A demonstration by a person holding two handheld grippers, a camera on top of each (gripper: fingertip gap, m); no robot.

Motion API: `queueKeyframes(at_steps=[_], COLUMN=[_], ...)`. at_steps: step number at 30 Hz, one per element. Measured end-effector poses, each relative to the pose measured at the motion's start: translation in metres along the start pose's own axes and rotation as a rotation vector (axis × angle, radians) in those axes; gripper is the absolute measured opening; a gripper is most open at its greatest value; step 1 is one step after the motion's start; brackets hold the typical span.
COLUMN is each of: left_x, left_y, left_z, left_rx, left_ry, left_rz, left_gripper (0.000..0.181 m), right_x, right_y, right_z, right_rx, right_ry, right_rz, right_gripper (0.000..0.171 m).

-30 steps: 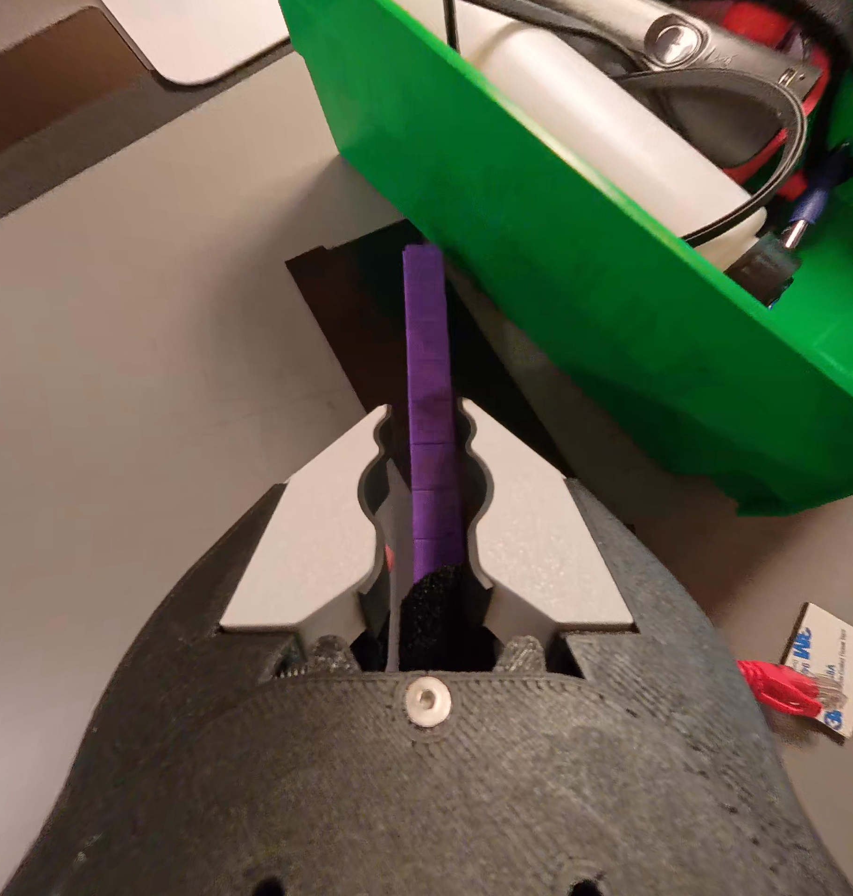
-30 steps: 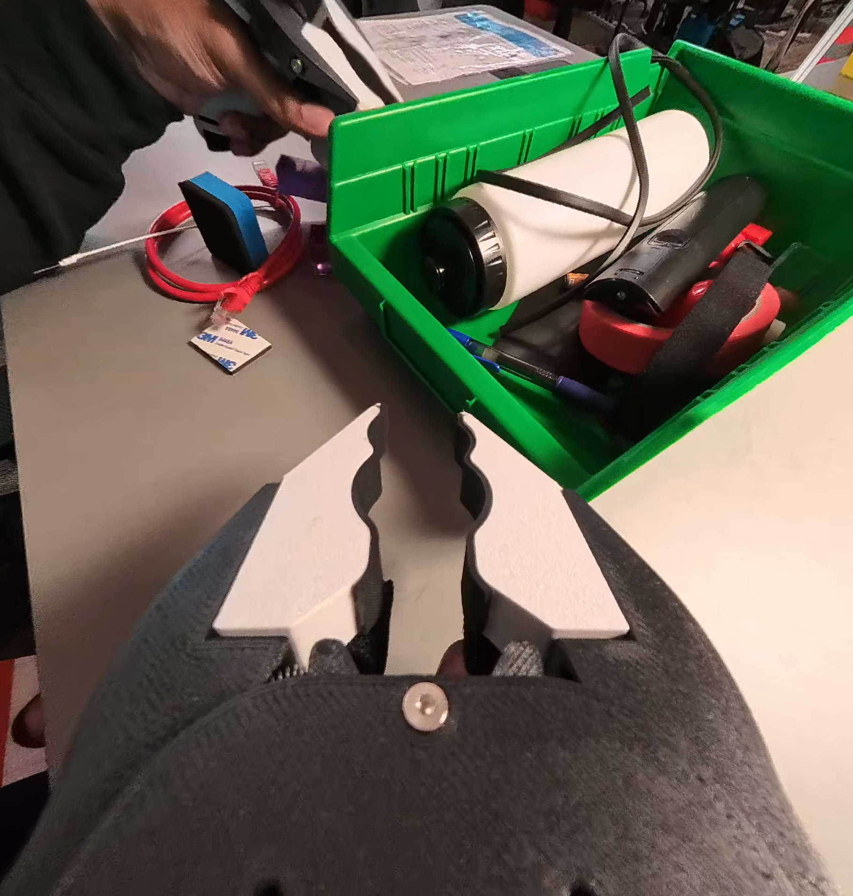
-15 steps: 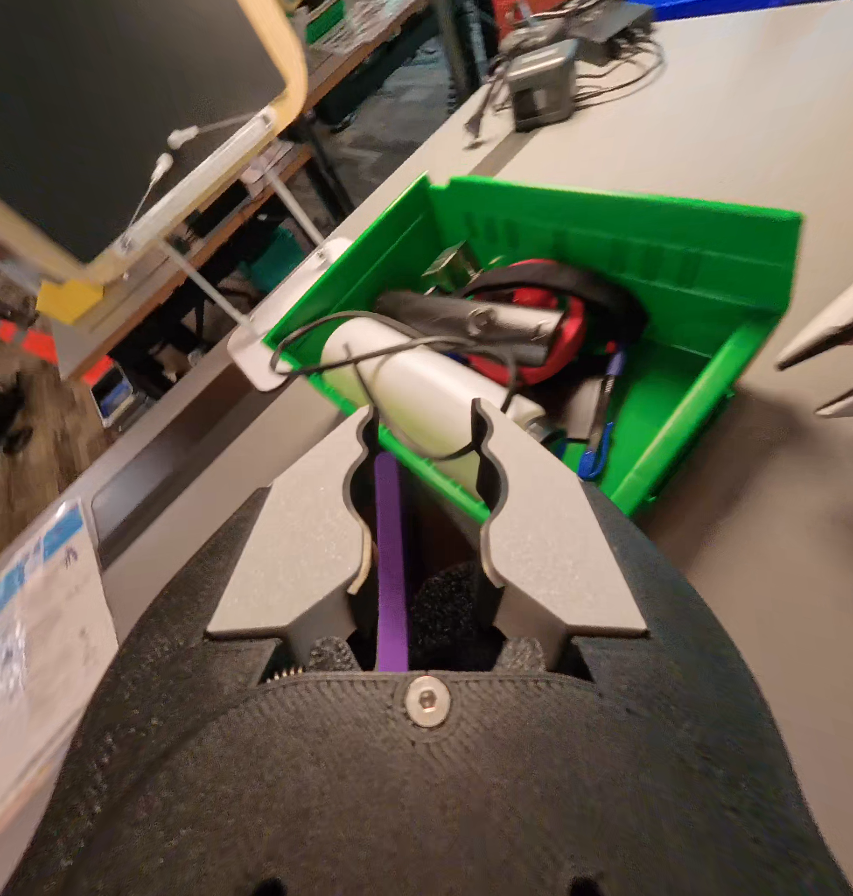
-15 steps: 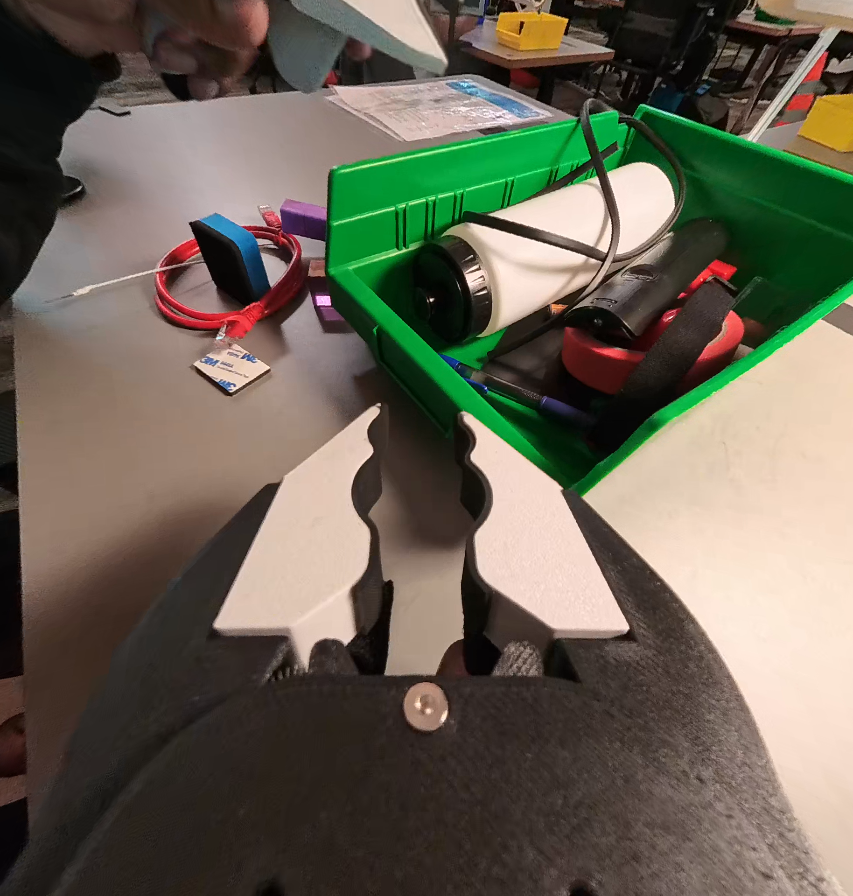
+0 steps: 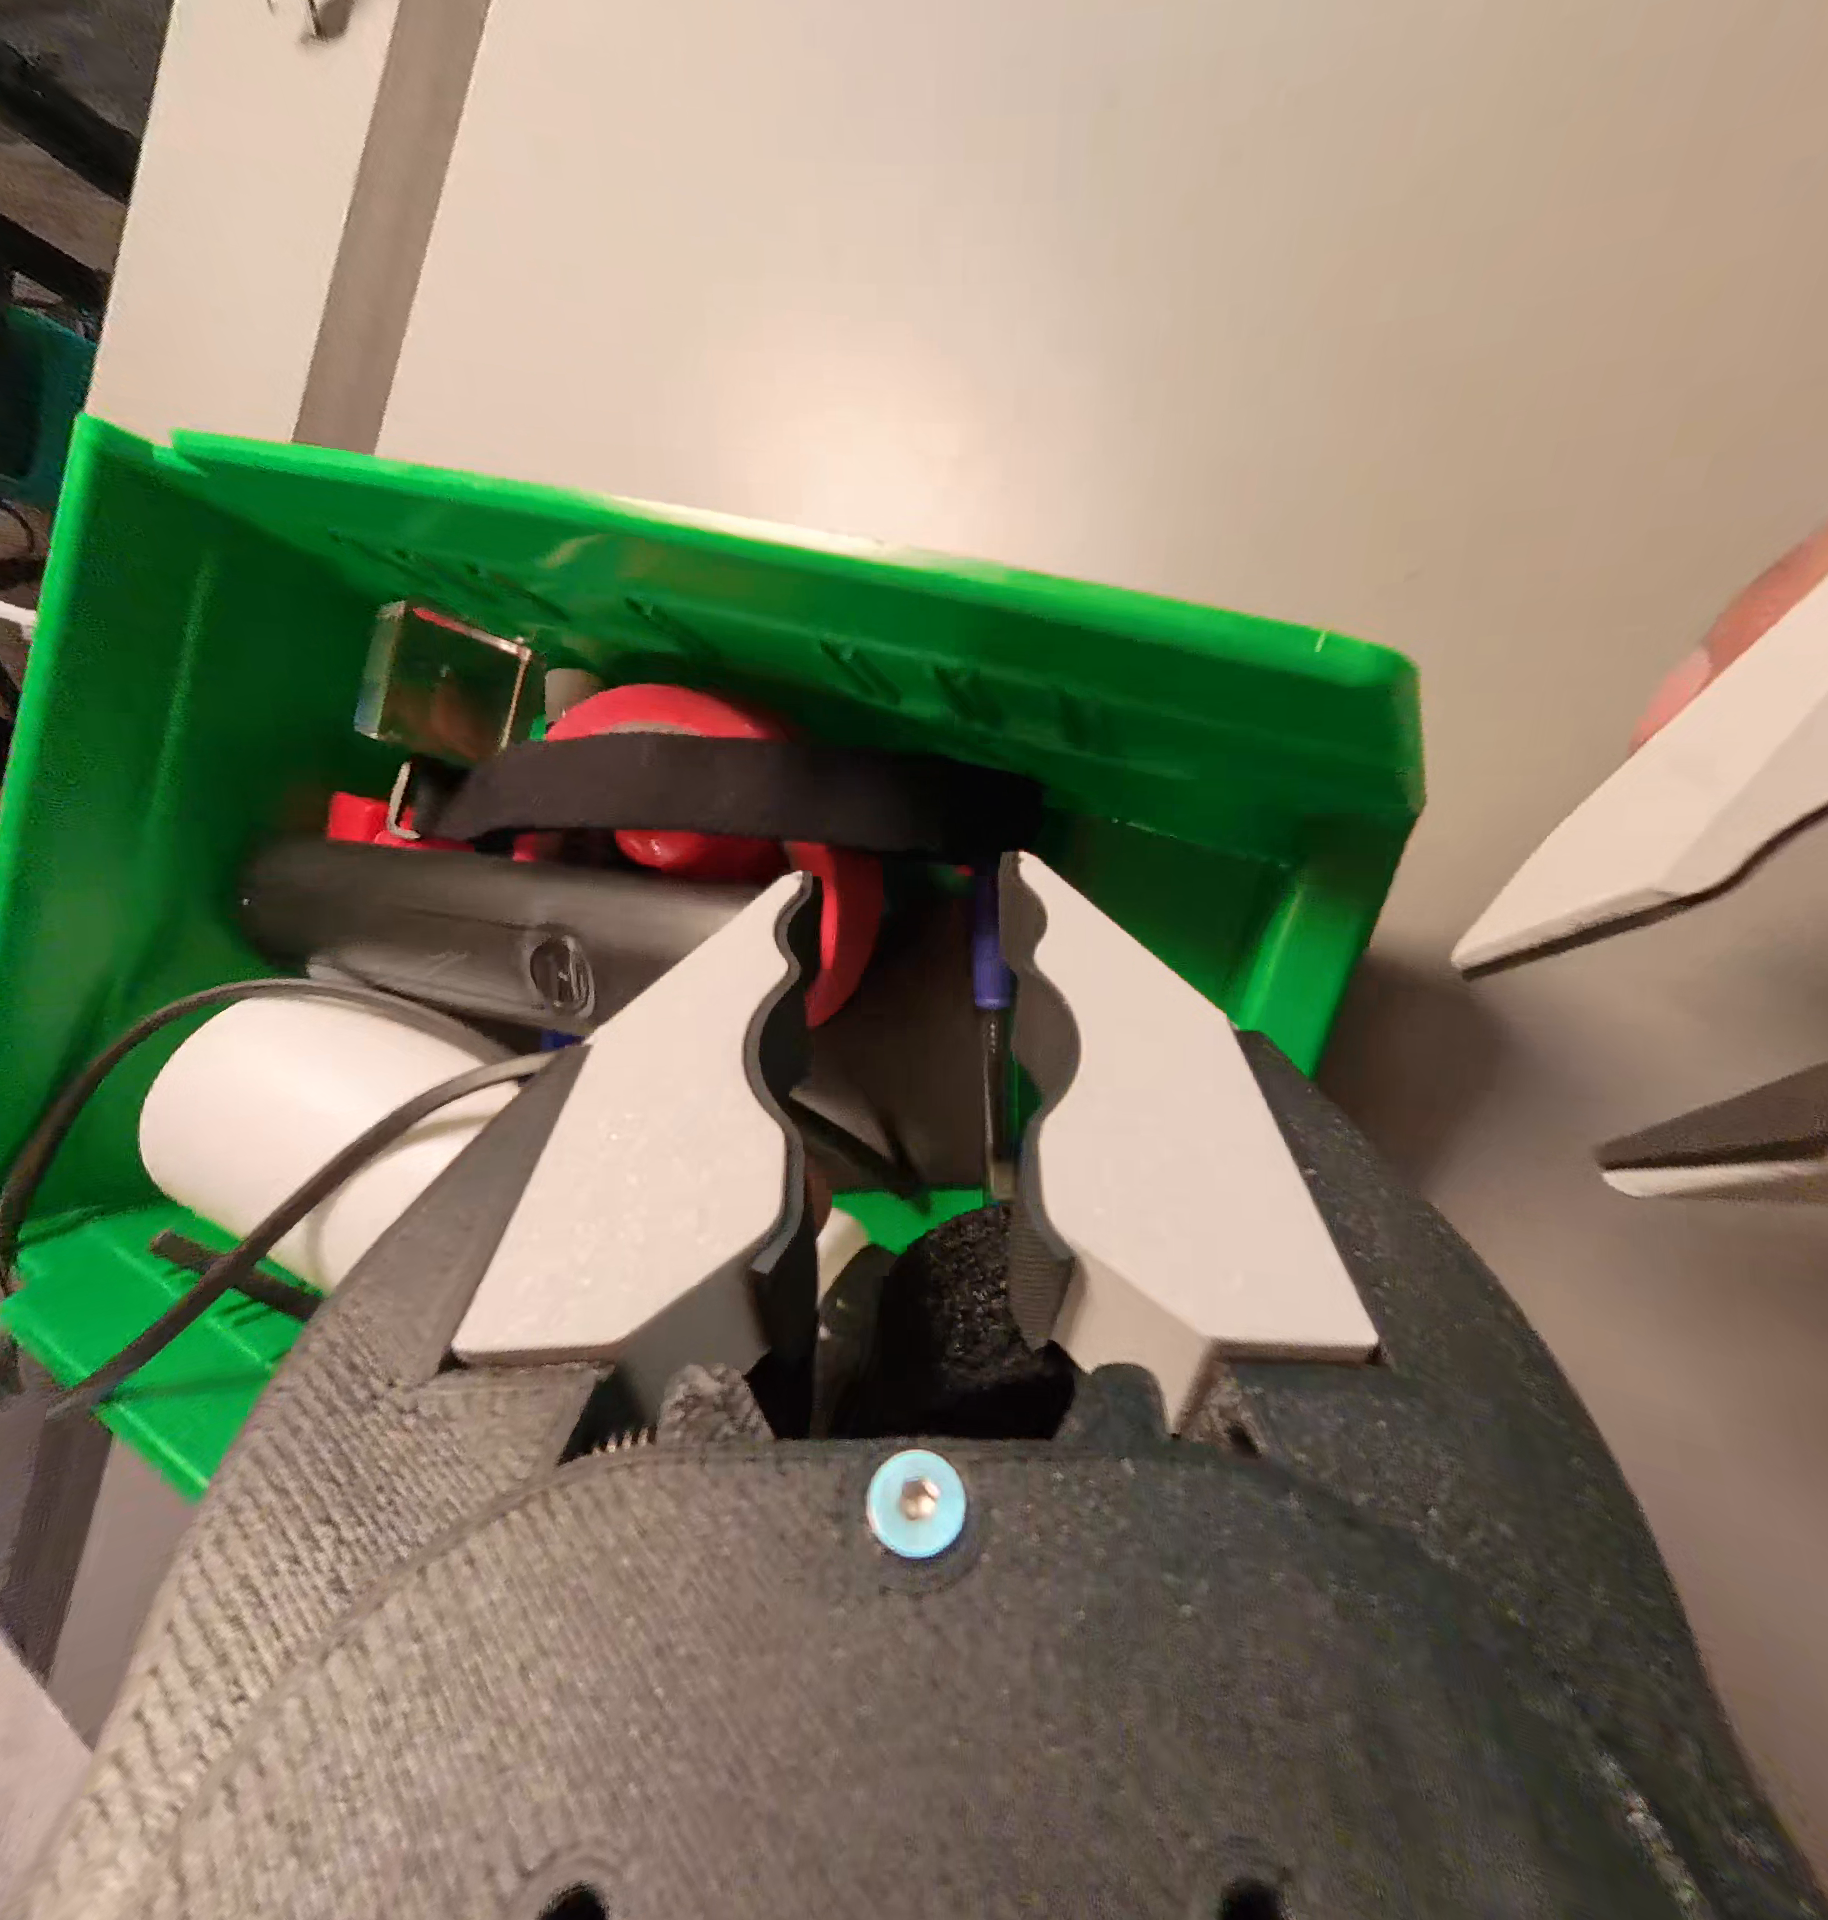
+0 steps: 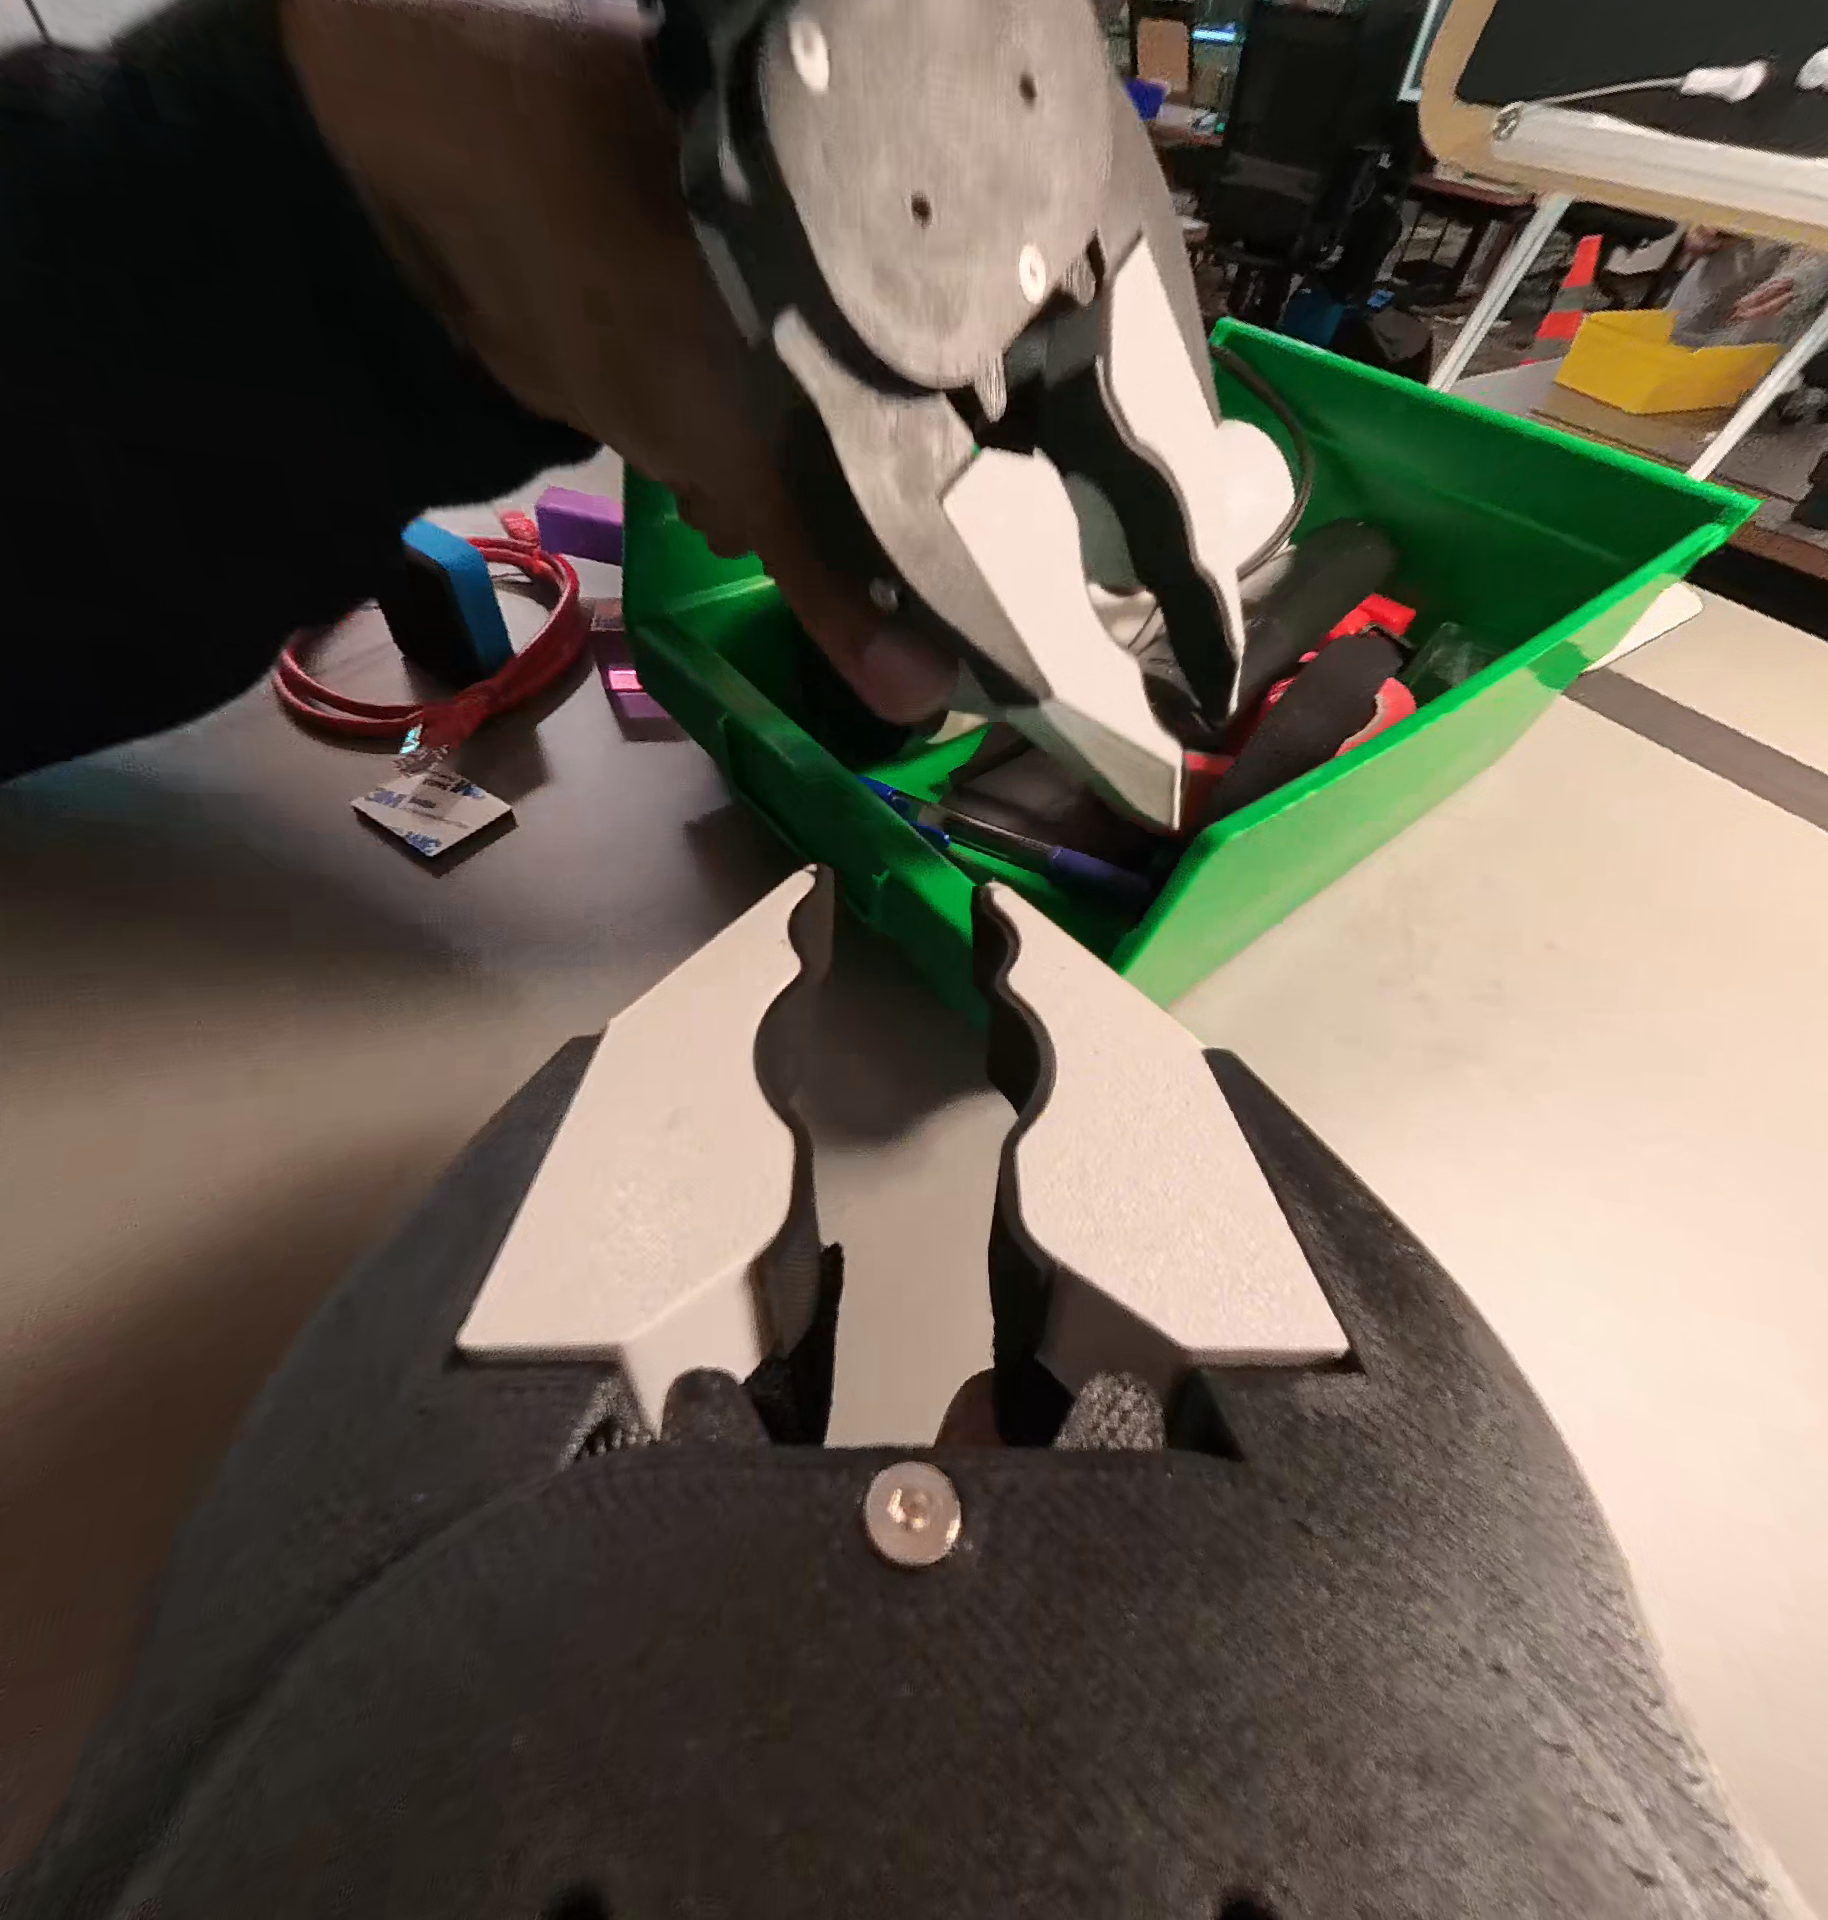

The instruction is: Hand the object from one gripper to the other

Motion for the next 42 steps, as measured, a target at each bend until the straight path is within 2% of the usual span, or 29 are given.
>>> queueKeyframes(at_steps=[1,6,9,13,19,21,23,24,34,42], left_x=[0.004,0.016,0.017,0.025,0.036,0.037,0.034,0.031,-0.017,-0.076], left_y=[0.002,-0.004,-0.011,-0.013,-0.006,-0.005,-0.003,-0.002,0.002,-0.007], left_z=[0.001,-0.005,0.001,0.009,0.008,0.008,0.006,0.005,-0.021,-0.022], left_rx=[0.028,0.263,0.506,0.717,0.848,0.868,0.807,0.767,0.333,0.005], left_ry=[0.021,0.267,0.358,0.466,0.657,0.682,0.692,0.685,0.587,0.341], left_rz=[0.002,-0.039,-0.011,0.024,0.089,0.109,0.176,0.205,0.421,0.699], left_gripper=[0.036,0.039,0.046,0.045,0.040,0.028,0.010,0.007,0.002,0.001], right_x=[-0.002,-0.010,-0.013,-0.016,-0.018,-0.018,-0.018,-0.019,-0.019,-0.026], right_y=[0.000,-0.002,-0.003,-0.002,-0.001,-0.001,-0.002,-0.002,-0.001,0.006], right_z=[0.001,0.009,0.013,0.015,0.014,0.014,0.015,0.016,0.018,0.014], right_rx=[-0.003,0.007,0.028,0.036,0.031,0.030,0.028,0.029,0.044,0.006], right_ry=[-0.006,-0.046,-0.064,-0.087,-0.098,-0.098,-0.099,-0.101,-0.111,-0.128], right_rz=[0.010,0.033,0.046,0.056,0.064,0.064,0.063,0.064,0.092,0.182], right_gripper=[0.028,0.027,0.027,0.027,0.027,0.027,0.027,0.027,0.027,0.028])
Point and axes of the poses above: each gripper's, where its closed fingertips meet, x out along the fingers, y out of its top, z = x × y across the jaws, the point moved 8 cm from there along -x, back along the fingers, and after that the axes turned 10 degrees about -z, right-handed, at the moved point
